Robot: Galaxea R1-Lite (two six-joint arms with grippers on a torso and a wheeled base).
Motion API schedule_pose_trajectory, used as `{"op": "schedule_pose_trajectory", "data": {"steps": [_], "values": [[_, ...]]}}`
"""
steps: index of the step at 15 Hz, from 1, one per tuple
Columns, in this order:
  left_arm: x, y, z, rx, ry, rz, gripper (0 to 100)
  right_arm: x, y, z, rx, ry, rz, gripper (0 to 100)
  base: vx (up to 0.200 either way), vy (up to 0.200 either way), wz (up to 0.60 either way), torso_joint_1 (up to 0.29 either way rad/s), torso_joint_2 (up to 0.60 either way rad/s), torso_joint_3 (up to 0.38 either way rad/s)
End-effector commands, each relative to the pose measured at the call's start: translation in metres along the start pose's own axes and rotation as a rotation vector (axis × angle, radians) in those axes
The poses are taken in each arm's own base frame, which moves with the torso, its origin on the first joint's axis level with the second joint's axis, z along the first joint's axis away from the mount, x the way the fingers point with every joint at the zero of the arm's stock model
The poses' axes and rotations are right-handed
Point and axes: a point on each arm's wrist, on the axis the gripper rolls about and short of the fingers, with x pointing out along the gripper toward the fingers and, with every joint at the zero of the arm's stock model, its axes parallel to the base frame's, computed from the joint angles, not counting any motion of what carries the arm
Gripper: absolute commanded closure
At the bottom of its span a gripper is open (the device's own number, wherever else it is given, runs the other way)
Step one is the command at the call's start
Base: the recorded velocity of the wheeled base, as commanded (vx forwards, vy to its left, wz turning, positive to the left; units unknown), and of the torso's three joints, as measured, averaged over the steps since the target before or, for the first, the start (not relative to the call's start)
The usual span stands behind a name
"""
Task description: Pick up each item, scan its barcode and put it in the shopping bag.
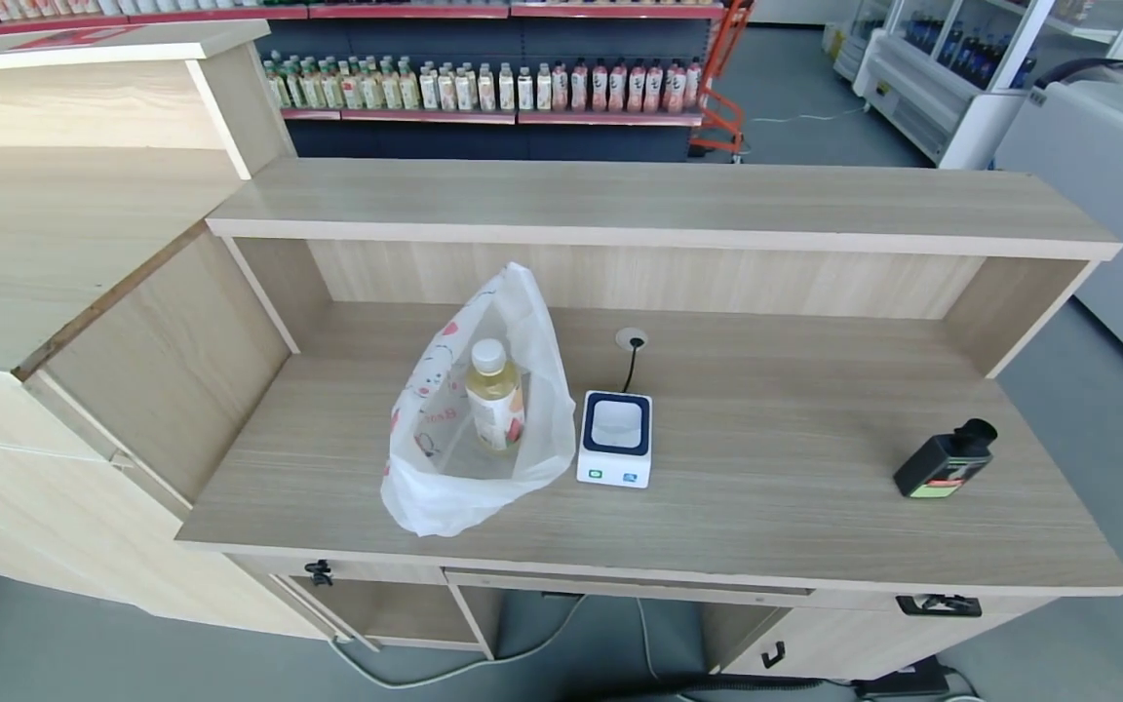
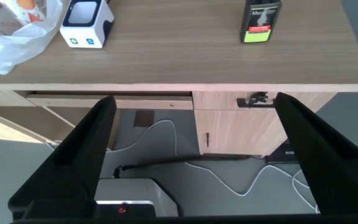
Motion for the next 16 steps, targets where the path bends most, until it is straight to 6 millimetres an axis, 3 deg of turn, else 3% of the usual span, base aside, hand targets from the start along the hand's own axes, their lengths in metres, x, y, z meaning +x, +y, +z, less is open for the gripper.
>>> {"op": "schedule_pose_trajectory", "data": {"steps": [1,16], "values": [[0.0,0.0,0.0,-0.001,0.0,0.001,0,0.0003,0.0,0.0001,-0.001,0.004,0.0,0,0.0,-0.2,0.0,0.002,0.0,-0.002],[0.0,0.0,0.0,-0.001,0.0,0.001,0,0.0003,0.0,0.0001,-0.001,0.004,0.0,0,0.0,-0.2,0.0,0.003,0.0,0.002]]}}
